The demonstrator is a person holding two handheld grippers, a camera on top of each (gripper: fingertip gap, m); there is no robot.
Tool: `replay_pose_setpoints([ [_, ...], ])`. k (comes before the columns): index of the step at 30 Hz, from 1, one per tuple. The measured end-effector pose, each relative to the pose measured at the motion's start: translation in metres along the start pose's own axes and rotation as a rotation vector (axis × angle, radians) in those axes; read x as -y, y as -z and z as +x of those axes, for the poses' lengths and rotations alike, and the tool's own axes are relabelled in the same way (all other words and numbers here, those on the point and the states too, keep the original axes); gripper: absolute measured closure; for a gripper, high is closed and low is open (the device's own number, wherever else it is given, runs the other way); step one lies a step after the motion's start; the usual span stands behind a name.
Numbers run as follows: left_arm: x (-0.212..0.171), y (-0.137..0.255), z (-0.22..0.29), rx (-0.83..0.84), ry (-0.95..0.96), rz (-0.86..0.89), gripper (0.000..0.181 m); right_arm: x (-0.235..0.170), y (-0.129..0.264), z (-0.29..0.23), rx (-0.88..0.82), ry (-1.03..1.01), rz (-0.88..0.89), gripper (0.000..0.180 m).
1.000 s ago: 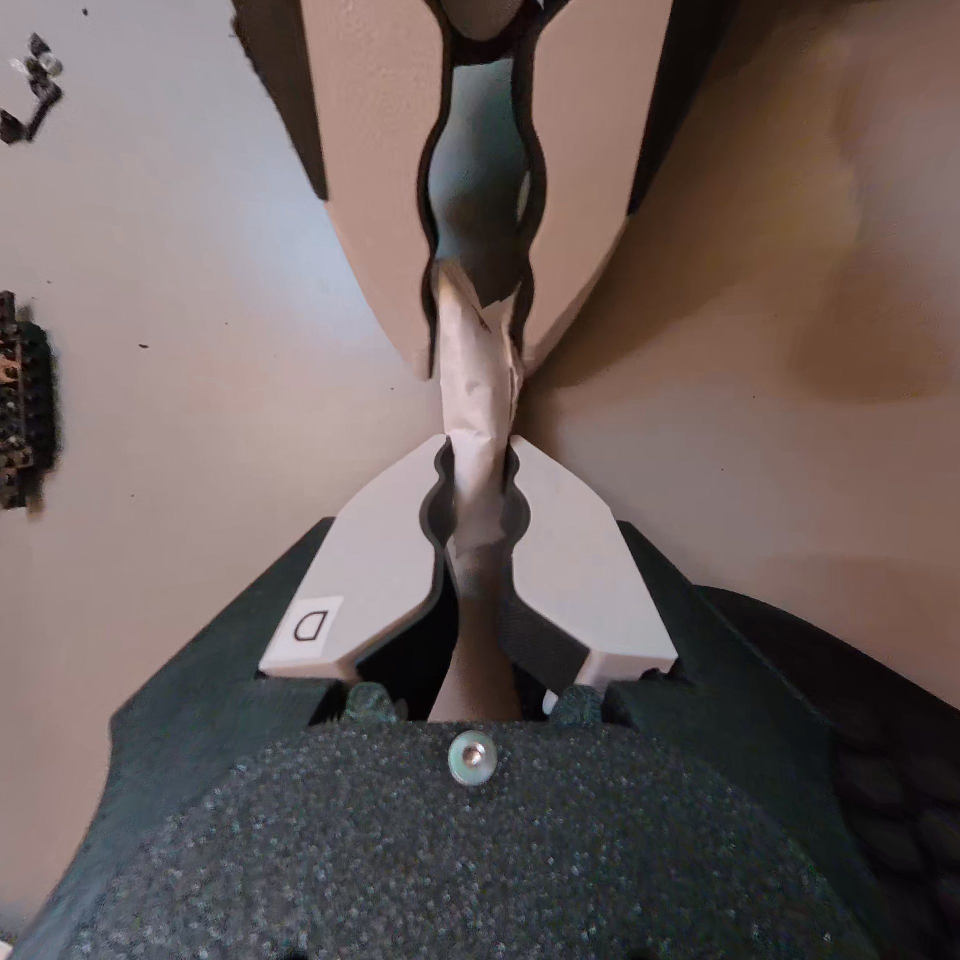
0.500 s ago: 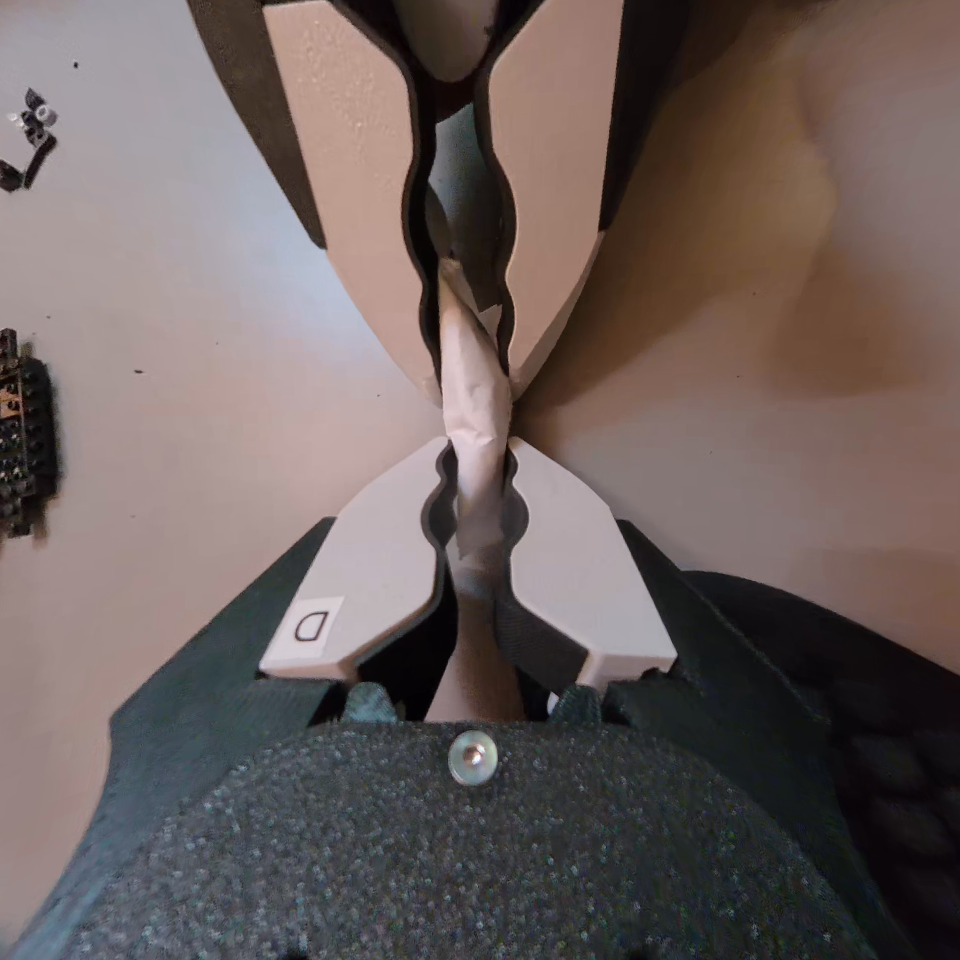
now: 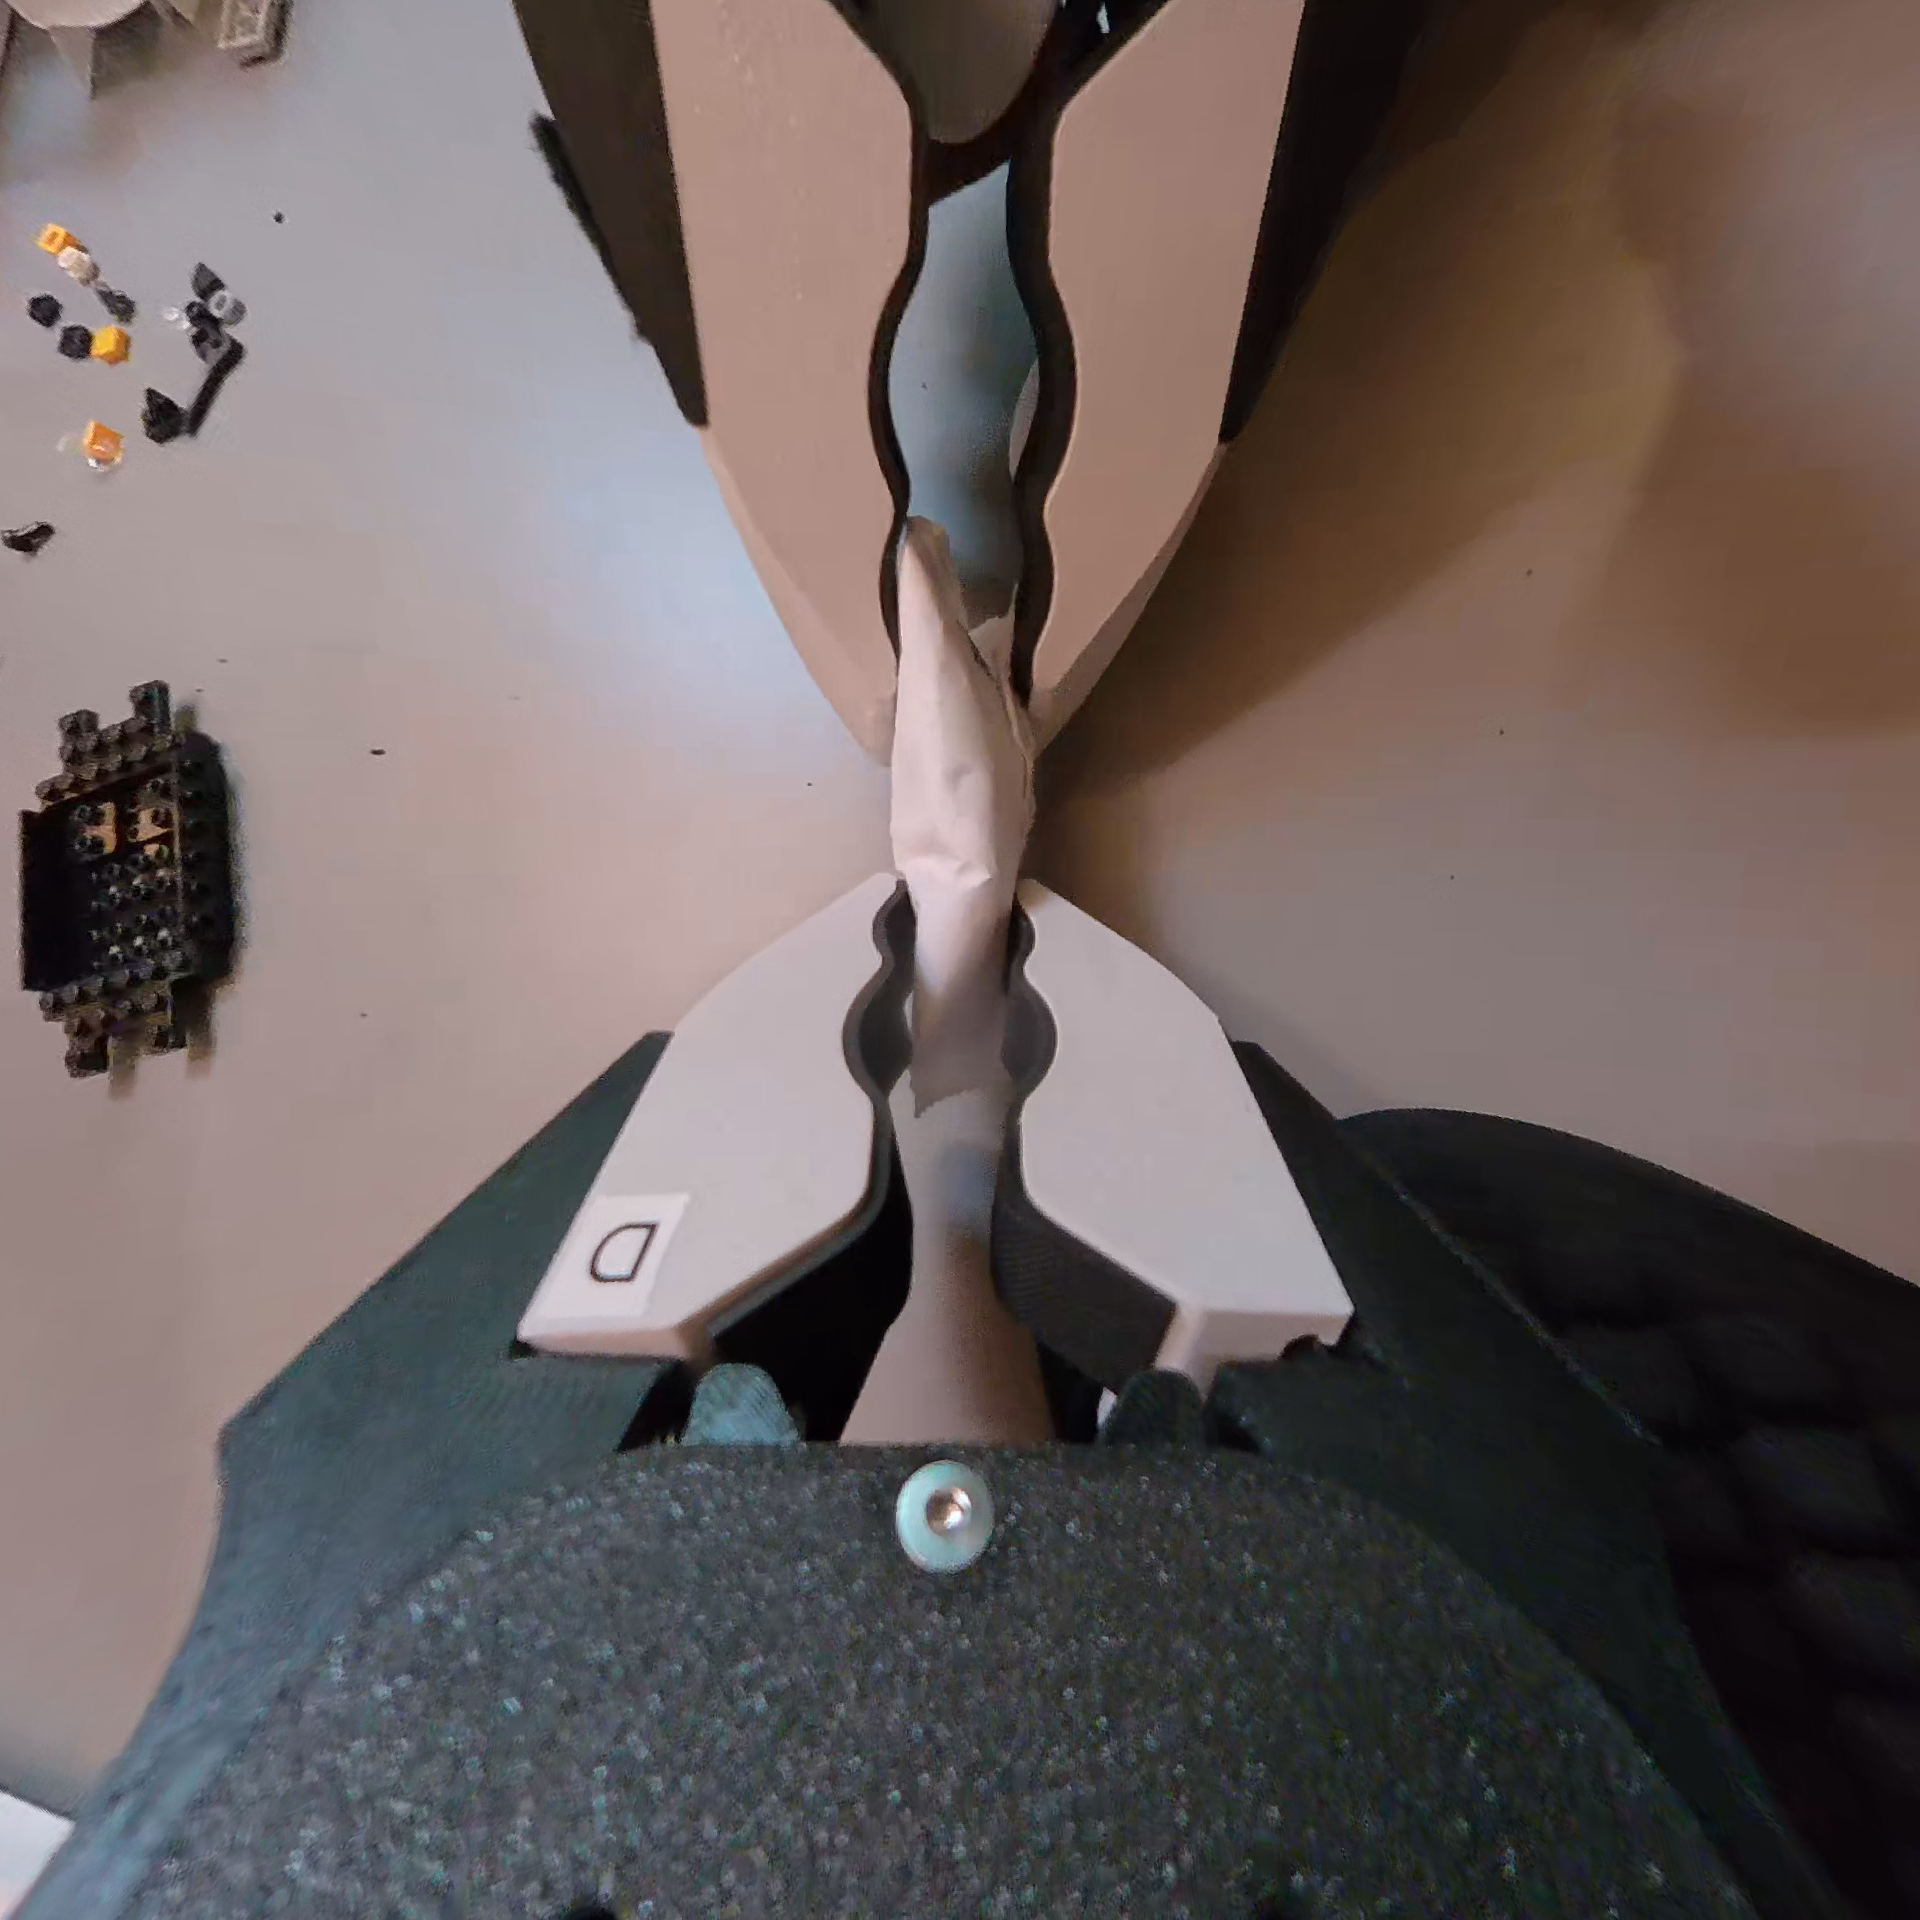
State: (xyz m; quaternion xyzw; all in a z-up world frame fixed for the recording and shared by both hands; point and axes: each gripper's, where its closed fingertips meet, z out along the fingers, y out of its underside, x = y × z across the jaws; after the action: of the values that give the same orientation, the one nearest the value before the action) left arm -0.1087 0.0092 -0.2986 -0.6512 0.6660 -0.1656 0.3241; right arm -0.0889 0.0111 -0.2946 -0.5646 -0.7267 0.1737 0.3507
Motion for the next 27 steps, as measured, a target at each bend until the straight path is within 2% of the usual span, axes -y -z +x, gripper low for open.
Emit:
replay_pose_setpoints([
  [3, 0.005, 0.004, -0.001, -0.006, 0.01, 0.047, 0.163, 0.002, 0.005, 0.005, -0.006, -0.023, 0.008, 0.163],
  [5, 0.003, 0.006, -0.004, 0.006, 0.013, 0.051, 0.143, 0.001, 0.007, 0.007, -0.003, -0.044, 0.016, 0.165],
  [6, 0.002, 0.007, -0.005, 0.013, 0.01, 0.054, 0.144, 0.001, 0.008, 0.007, 0.004, -0.05, 0.015, 0.165],
  [8, 0.005, 0.008, -0.003, 0.017, 0.005, 0.057, 0.167, 0.0, 0.008, 0.006, 0.015, -0.049, 0.017, 0.165],
  [9, 0.005, 0.008, -0.003, 0.015, 0.008, 0.051, 0.169, 0.002, 0.008, 0.005, 0.019, -0.05, 0.026, 0.165],
  [14, 0.009, 0.014, 0.001, -0.009, -0.016, 0.065, 0.172, 0.01, 0.014, -0.002, 0.037, 0.031, 0.094, 0.162],
  [21, 0.004, 0.015, 0.002, -0.011, -0.033, 0.046, 0.173, 0.008, 0.012, -0.002, -0.031, 0.147, 0.053, 0.158],
  [27, 0.006, 0.016, 0.003, -0.029, -0.022, 0.064, 0.173, 0.01, 0.014, -0.001, -0.002, 0.078, 0.059, 0.165],
])
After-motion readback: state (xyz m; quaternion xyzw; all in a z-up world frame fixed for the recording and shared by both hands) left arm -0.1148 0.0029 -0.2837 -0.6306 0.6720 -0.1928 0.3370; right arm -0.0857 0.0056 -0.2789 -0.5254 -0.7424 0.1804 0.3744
